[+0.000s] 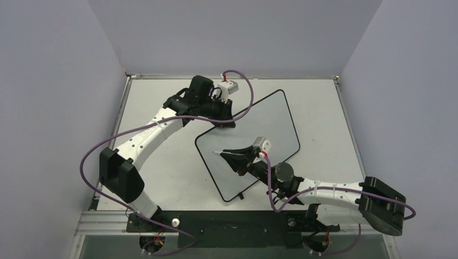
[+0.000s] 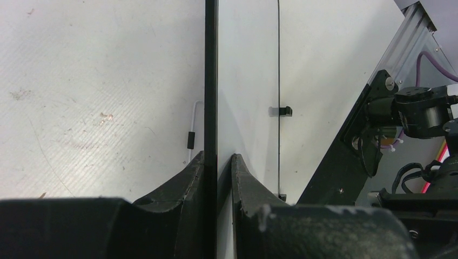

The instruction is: Write a sentence on the whiteboard

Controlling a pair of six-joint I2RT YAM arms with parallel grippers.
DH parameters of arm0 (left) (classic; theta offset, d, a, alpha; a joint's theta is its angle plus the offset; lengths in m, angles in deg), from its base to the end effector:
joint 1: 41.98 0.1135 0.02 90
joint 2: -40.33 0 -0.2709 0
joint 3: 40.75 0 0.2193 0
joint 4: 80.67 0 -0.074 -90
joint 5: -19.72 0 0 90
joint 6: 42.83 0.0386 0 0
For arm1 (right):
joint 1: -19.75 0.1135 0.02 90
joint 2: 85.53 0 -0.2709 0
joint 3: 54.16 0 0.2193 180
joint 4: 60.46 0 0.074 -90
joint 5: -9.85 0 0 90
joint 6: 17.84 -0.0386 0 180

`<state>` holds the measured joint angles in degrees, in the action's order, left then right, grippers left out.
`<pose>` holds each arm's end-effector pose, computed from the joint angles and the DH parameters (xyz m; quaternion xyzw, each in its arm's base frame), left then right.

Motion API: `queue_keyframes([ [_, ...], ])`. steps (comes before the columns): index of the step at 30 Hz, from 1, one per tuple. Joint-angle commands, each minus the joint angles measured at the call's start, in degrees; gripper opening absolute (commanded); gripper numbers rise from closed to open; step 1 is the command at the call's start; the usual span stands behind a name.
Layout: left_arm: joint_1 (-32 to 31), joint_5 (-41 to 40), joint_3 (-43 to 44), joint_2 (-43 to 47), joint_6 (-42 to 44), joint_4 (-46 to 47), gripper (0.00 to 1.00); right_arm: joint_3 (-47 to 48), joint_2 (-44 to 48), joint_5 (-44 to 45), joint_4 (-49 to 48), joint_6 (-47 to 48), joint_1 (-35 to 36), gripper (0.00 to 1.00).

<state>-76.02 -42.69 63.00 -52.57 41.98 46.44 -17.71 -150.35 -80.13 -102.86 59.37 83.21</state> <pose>0.2630 -0.1992 0.3529 0.3149 0.8352 -0.3377 0.2987 0.0925 0.1851 0.2818 -0.2632 0.5563 0.4865 0.6201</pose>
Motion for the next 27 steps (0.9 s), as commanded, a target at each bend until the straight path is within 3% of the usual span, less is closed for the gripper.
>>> queue_keyframes([
  [1,0.2,-9.6,-0.3,0.7,6.3,2.0,0.00,3.8,-1.6,-1.1,-5.0,1.1,0.5,0.00],
  [27,-0.8,-10.7,-0.3,1.0,7.3,1.7,0.00,4.1,-9.3,5.9,-8.8,1.4,0.0,0.00],
])
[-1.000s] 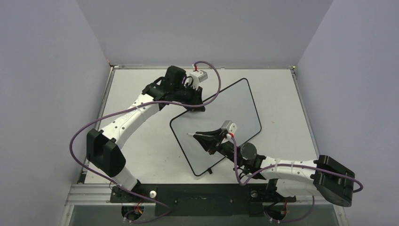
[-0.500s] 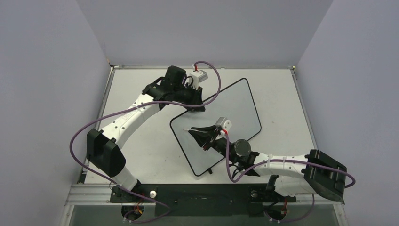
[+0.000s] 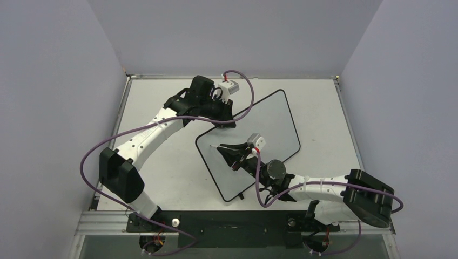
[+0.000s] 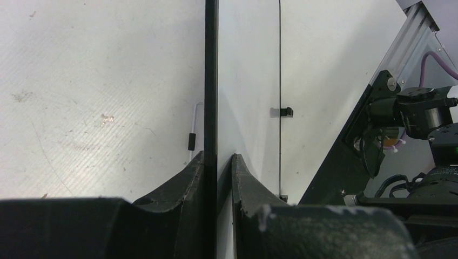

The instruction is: Write a sentence on the whiteboard

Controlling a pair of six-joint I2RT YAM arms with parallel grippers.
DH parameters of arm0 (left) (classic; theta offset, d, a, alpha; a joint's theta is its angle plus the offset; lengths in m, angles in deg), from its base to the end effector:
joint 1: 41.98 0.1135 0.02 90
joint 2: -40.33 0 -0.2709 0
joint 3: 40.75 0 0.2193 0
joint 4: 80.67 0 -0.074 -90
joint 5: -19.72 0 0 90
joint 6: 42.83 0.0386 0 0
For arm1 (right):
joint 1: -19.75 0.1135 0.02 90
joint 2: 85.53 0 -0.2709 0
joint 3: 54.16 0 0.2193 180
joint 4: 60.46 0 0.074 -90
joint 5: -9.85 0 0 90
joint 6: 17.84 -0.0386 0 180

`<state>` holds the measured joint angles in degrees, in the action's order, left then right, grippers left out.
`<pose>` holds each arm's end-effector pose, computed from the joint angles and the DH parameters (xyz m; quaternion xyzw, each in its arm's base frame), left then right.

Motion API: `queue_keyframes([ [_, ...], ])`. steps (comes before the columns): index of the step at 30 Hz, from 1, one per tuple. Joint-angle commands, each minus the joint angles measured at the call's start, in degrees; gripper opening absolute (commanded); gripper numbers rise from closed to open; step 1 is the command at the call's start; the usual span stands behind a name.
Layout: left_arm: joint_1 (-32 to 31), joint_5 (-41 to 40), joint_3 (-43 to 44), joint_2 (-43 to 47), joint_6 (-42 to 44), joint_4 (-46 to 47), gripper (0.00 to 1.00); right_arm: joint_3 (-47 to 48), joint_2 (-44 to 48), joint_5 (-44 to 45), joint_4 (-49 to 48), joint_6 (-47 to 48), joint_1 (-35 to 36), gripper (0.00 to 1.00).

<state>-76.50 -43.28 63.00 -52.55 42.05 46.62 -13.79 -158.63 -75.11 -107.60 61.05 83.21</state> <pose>0.2617 -0.2013 0.3531 0.3174 0.8345 -0.3350 0.3010 0.1079 0.2084 0.2821 -0.2389 0.5648 0.4568 0.6444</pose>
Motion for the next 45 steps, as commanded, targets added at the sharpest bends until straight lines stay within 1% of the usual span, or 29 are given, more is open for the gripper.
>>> queue_keyframes([
  [1,-0.3,-10.2,-0.3,1.0,7.2,1.5,0.00,-0.1,-1.1,1.0,-4.1,-0.3,0.0,0.00],
  [26,-0.4,-11.1,0.0,1.3,7.4,1.1,0.00,-7.4,-1.5,3.0,-4.4,-3.1,1.9,0.00],
  [35,-0.6,-11.1,-0.2,1.2,7.4,1.1,0.00,-6.6,-1.4,3.6,-3.7,-2.6,2.4,0.00],
  [45,-0.9,-11.3,-0.4,1.3,7.4,1.2,0.00,-2.3,-0.3,4.5,-0.4,-0.1,2.4,0.00],
])
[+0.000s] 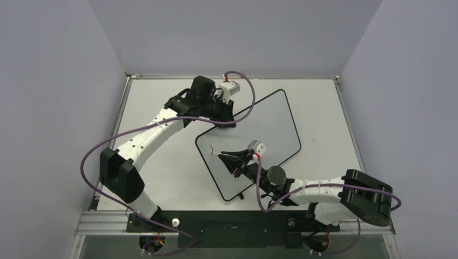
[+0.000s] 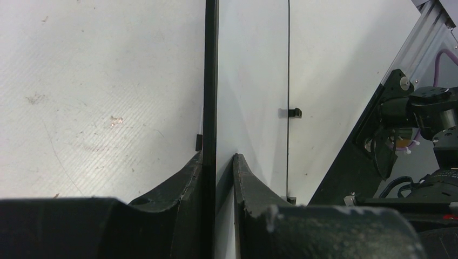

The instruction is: Write a sentence on the whiteboard

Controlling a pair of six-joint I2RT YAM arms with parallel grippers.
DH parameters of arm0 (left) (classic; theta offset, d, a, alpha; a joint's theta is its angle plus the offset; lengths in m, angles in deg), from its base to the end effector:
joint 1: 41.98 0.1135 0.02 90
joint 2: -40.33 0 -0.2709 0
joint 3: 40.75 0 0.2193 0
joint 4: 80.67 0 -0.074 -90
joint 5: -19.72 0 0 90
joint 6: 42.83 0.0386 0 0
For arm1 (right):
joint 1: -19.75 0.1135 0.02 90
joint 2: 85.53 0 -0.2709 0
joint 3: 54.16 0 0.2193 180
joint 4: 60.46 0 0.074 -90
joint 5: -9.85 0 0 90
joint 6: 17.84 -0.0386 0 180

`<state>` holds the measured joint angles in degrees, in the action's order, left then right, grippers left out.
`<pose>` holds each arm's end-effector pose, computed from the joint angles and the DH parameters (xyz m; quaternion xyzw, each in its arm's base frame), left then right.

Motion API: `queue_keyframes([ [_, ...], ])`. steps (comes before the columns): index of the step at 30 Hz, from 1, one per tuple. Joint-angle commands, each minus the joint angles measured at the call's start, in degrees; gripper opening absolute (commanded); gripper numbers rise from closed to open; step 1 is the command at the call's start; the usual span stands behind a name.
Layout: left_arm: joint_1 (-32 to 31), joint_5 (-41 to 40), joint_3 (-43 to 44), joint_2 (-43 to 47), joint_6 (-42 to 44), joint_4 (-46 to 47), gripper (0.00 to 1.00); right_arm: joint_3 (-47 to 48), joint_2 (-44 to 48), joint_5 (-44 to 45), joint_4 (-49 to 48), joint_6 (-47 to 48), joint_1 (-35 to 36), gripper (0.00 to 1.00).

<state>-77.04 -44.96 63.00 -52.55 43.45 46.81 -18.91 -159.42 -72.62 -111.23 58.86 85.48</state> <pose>0.2609 -0.2033 0.3530 0.3268 0.8328 -0.3213 0.3105 0.0975 0.2038 0.2604 -0.2312 0.5851 0.4620 0.6250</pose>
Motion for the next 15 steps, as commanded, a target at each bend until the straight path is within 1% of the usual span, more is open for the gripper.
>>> queue_keyframes([
  [1,-0.3,-9.6,-0.4,1.4,6.0,1.0,0.00,3.1,0.6,2.3,3.7,2.5,0.1,0.00],
  [8,-0.4,-9.8,-0.7,1.7,6.0,1.0,0.00,5.2,0.3,4.6,5.7,4.0,-0.3,0.00],
  [15,-0.4,-9.9,-0.9,1.8,6.2,1.2,0.00,4.9,0.9,7.8,6.5,4.4,-1.1,0.00],
])
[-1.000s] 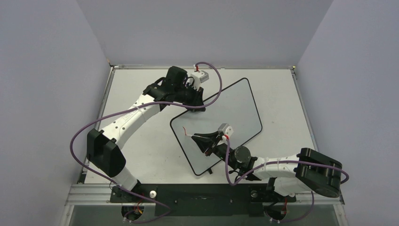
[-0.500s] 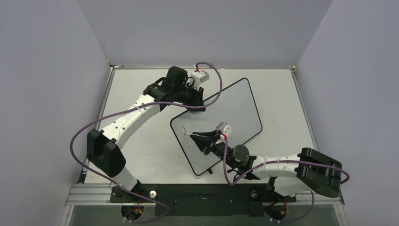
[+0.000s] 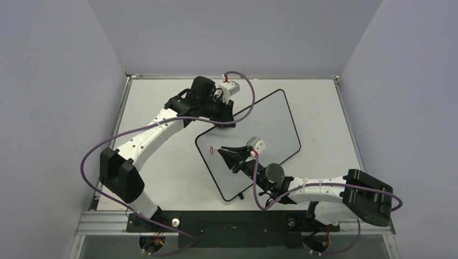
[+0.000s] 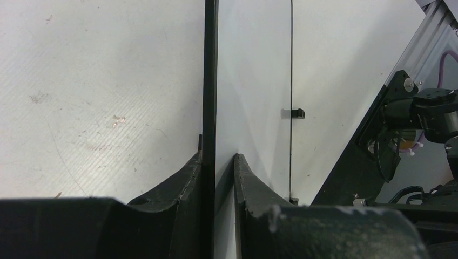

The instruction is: Write a sentence on the whiteboard

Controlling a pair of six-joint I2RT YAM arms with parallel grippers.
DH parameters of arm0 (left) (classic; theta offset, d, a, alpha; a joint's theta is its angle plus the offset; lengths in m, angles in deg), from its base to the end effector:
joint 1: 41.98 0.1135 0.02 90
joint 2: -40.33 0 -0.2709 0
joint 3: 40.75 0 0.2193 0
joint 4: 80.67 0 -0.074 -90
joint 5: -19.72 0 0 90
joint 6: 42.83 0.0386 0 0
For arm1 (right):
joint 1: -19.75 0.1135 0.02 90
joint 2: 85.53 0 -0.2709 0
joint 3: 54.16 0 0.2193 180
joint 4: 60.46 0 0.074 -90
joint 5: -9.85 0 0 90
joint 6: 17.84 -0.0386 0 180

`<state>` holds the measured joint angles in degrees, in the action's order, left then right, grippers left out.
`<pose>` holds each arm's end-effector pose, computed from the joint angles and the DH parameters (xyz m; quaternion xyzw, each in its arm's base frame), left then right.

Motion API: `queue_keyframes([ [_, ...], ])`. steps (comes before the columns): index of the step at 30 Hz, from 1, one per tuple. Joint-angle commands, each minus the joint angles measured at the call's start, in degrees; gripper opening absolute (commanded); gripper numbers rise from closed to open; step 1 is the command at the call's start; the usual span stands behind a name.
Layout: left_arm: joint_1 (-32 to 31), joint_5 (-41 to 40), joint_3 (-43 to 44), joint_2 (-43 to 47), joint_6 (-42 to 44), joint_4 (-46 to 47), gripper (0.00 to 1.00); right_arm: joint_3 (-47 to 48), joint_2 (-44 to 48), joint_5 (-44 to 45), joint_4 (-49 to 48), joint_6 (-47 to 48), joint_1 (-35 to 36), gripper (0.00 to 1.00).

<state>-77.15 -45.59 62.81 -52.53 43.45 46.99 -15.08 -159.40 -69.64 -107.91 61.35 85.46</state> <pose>0.2609 -0.2036 0.3523 0.3258 0.8341 -0.3171 0.3124 0.1027 0.2105 0.2731 -0.2234 0.5851 0.4365 0.6459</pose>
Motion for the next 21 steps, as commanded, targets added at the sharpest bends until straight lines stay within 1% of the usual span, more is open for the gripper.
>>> queue_keyframes([
  [1,-0.2,-9.2,-0.7,1.8,6.2,1.0,0.00,1.1,1.0,5.3,3.5,1.9,-1.1,0.00],
  [7,-0.2,-9.2,-0.7,1.9,6.1,1.1,0.00,0.4,1.9,6.5,4.5,1.9,-1.9,0.00],
  [21,-0.2,-9.4,-0.1,1.8,6.1,0.9,0.00,-4.1,1.7,5.4,4.7,-1.1,-0.9,0.00],
])
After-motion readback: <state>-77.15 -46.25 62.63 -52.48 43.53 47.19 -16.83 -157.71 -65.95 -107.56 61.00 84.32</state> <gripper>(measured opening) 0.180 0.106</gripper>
